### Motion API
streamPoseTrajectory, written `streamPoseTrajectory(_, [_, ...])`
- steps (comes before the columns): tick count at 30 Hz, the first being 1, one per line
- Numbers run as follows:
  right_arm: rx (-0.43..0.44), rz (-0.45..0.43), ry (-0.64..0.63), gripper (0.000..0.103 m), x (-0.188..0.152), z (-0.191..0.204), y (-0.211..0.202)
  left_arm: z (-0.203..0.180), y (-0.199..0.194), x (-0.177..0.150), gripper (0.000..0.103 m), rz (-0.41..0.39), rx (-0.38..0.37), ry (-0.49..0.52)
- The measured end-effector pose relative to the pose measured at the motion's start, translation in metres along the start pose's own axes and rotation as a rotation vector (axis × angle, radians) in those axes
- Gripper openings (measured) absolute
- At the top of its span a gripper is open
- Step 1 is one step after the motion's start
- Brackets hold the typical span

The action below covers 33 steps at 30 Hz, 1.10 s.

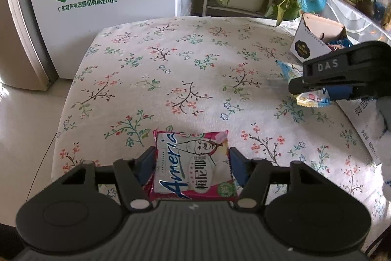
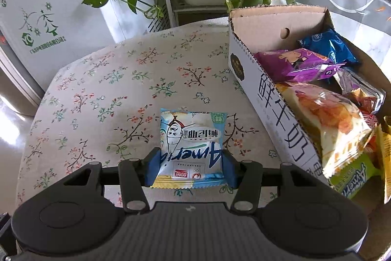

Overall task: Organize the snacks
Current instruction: 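Lift both Amerie packets and carry them over the cardboard box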

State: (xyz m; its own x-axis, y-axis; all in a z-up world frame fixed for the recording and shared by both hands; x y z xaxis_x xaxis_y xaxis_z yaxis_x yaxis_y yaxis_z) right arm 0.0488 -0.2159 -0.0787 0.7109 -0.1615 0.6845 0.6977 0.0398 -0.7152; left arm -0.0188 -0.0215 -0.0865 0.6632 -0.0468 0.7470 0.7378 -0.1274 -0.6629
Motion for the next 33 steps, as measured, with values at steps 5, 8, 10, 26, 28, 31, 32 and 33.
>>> streamPoseTrajectory(5, [0.022,-0.016,-0.006,0.059,0.002,0.0,-0.011,-0.002,-0.007,0.003,0.062,-0.012,0.005,0.0])
streamPoseTrajectory(8, [0.034,-0.025,-0.007,0.059,0.004,0.0,-0.016,-0.002,-0.011,0.004,0.062,-0.016,0.007,-0.008])
streamPoseTrajectory(10, [0.041,-0.03,-0.006,0.059,0.004,-0.001,-0.019,-0.002,-0.014,0.004,0.062,-0.017,0.009,-0.012])
streamPoseTrajectory(26, [0.076,-0.067,-0.048,0.059,0.013,0.0,-0.041,0.008,-0.03,0.008,0.062,-0.027,0.039,-0.064])
streamPoseTrajectory(28, [0.085,-0.09,-0.048,0.059,0.02,-0.001,-0.049,0.008,-0.034,0.012,0.062,-0.041,0.041,-0.063])
streamPoseTrajectory(31, [0.095,-0.135,-0.064,0.059,0.031,-0.003,-0.067,0.007,-0.041,0.021,0.062,-0.063,0.041,-0.066])
streamPoseTrajectory(32, [0.103,-0.148,-0.07,0.059,0.035,-0.004,-0.072,0.007,-0.043,0.024,0.062,-0.07,0.039,-0.069])
streamPoseTrajectory(33, [0.109,-0.162,-0.076,0.059,0.038,-0.005,-0.077,0.006,-0.045,0.026,0.062,-0.076,0.037,-0.071])
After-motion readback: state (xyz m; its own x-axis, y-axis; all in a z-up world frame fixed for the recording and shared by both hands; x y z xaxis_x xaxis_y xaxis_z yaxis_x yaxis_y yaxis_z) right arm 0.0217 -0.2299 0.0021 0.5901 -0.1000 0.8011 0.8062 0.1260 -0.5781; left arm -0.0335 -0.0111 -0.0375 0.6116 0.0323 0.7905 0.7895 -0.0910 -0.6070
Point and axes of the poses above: each gripper's, at about its wrist camera, not at the fingertips, and y roughly the way its jaws point, z to its left, x to its top, the point moved 6 cm from there along y, roughly the way its jaws point, and after that the axes turned 10 degrees about -z, right-handed, at the moved point
